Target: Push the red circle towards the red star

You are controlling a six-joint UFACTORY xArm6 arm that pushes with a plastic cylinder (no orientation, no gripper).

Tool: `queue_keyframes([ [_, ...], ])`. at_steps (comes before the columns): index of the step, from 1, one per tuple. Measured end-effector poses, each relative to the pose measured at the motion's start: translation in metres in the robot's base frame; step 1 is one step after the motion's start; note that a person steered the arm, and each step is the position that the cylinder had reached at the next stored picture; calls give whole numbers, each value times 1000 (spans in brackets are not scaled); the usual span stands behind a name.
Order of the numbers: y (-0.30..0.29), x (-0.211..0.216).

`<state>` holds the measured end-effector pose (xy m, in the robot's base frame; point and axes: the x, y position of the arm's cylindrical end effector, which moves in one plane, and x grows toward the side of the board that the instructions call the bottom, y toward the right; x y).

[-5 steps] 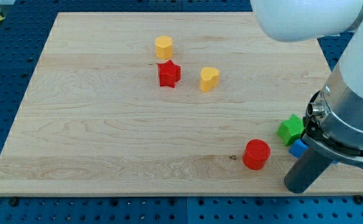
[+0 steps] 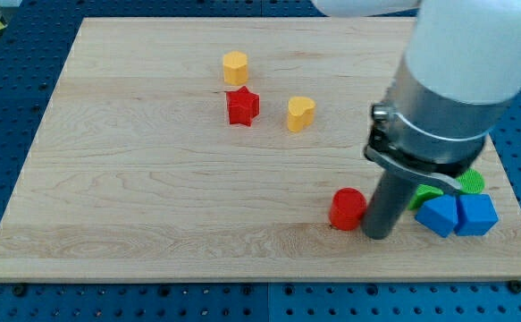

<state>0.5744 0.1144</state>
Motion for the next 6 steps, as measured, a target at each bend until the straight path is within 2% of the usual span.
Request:
queue_keyframes([
  [2, -53, -5],
  [6, -75, -45],
])
